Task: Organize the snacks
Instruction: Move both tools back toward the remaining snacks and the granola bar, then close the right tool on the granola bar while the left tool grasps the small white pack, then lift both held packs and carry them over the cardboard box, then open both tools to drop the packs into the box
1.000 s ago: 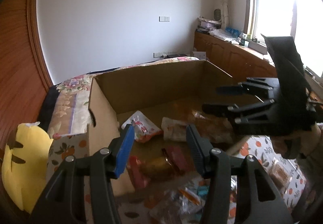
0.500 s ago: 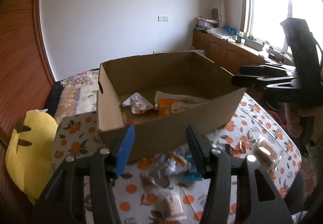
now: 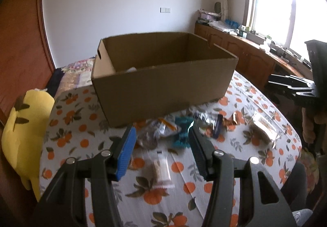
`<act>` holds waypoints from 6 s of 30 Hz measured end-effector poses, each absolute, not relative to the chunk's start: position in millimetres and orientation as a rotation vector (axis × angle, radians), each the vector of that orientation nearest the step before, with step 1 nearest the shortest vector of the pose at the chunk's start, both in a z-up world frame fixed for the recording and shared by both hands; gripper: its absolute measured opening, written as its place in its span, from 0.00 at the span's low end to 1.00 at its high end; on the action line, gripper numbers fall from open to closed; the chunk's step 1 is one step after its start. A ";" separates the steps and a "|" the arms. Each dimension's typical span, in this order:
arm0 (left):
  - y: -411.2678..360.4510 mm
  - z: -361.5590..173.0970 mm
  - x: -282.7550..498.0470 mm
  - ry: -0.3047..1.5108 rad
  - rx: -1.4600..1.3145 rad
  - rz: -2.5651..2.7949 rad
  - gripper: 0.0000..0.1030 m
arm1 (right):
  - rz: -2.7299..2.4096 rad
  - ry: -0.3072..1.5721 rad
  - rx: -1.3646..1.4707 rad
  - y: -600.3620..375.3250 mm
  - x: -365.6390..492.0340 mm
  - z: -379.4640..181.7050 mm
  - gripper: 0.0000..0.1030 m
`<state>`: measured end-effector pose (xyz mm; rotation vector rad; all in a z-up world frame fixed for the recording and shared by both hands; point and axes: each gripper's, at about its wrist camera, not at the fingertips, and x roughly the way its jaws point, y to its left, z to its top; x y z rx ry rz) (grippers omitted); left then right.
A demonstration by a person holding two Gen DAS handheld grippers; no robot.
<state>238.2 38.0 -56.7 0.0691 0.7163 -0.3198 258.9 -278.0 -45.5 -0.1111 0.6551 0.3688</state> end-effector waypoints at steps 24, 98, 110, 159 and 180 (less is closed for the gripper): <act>26.0 -129.8 250.0 0.872 0.103 -0.291 0.52 | 0.295 0.805 -0.100 -302.4 245.8 -135.9 0.77; 9.2 -55.0 147.5 0.721 0.049 -0.382 0.19 | 0.319 0.869 -0.134 -290.6 224.7 -118.6 0.44; 7.5 -47.4 164.1 0.703 0.062 -0.367 0.19 | 0.400 0.777 -0.169 -271.6 203.3 -73.2 0.44; 8.5 13.0 323.7 0.537 0.081 -0.364 0.19 | 0.534 0.536 -0.258 -200.8 322.1 15.7 0.45; 26.3 -27.1 404.4 0.608 0.051 -0.340 0.19 | 0.538 0.595 -0.258 -167.6 418.7 -25.8 0.45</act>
